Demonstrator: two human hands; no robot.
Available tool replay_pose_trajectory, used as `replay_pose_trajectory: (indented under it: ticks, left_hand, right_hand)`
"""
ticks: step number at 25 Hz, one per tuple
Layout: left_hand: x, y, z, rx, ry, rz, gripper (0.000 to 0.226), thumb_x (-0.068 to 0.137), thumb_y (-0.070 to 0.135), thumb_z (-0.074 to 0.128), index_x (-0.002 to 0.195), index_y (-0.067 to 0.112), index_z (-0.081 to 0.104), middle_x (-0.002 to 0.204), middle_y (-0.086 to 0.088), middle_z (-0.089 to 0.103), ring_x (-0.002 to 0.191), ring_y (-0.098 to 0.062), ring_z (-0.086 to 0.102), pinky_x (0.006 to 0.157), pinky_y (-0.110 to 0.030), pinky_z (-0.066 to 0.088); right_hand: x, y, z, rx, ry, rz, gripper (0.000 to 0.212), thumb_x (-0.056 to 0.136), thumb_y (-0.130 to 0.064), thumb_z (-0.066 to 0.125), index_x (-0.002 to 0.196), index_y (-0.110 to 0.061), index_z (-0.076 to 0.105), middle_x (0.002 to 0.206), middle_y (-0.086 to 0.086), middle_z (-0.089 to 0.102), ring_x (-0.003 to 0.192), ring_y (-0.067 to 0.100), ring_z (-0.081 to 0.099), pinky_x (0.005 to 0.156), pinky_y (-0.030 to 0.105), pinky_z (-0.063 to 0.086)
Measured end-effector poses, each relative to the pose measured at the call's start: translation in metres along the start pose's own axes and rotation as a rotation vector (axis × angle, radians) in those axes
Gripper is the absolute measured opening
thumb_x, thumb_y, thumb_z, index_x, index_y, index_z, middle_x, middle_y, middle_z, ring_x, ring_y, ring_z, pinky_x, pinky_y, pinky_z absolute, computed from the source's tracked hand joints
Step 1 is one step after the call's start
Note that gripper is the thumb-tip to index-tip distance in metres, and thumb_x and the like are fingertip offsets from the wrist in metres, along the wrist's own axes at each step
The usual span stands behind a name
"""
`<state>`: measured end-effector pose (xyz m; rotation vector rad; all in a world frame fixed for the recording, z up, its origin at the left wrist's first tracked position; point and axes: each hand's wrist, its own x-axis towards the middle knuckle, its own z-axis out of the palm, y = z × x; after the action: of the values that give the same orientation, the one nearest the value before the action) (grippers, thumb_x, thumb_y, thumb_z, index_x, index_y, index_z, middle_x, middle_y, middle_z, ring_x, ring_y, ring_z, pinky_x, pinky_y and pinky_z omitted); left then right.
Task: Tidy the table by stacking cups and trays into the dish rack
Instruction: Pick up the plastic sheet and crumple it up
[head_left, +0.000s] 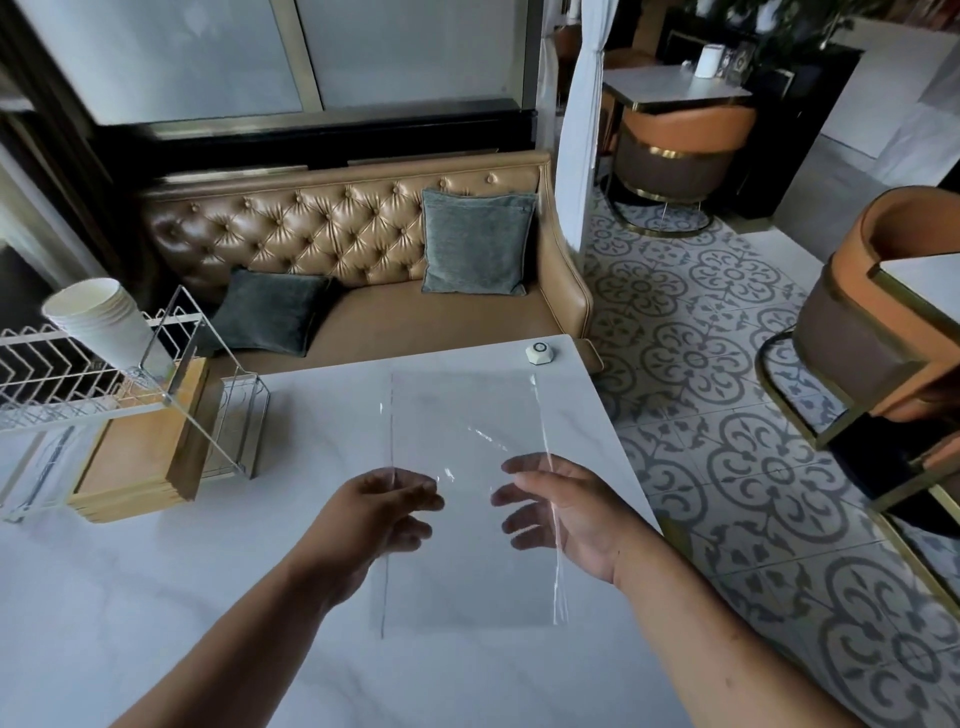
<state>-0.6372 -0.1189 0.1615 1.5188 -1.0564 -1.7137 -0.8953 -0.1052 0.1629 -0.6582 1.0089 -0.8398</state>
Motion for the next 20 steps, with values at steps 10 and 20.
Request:
replay_pose_trajectory:
  ticks: [10,20]
  left_hand:
    - [-0.006,-0.009,-0.025,-0.026,-0.125,0.063,0.023,0.092,-0.002,0.059,0.085,0.013,0.075,0.073,-0.007,0.064,0.051,-0.014,0.042,0.048,-0.022,0.035]
    - [-0.014,-0.008,-0.077,0.179,0.169,0.223,0.036,0.100,0.002,0.052,0.097,0.025,0.080,0.106,0.009,0.080,0.097,-0.015,0.071,0.083,-0.033,0.052]
  right_hand:
    - [-0.004,0.016,0.003,-0.069,0.144,-0.069,0.031,0.098,0.000,0.048,0.091,-0.012,0.076,0.053,0.004,0.053,0.042,0.016,0.047,0.042,0.024,0.038]
    - [-0.002,0.014,0.043,-0.247,0.248,-0.137,0.035,0.098,-0.023,0.047,0.085,-0.008,0.075,0.093,0.018,0.078,0.075,0.031,0.073,0.066,0.034,0.053]
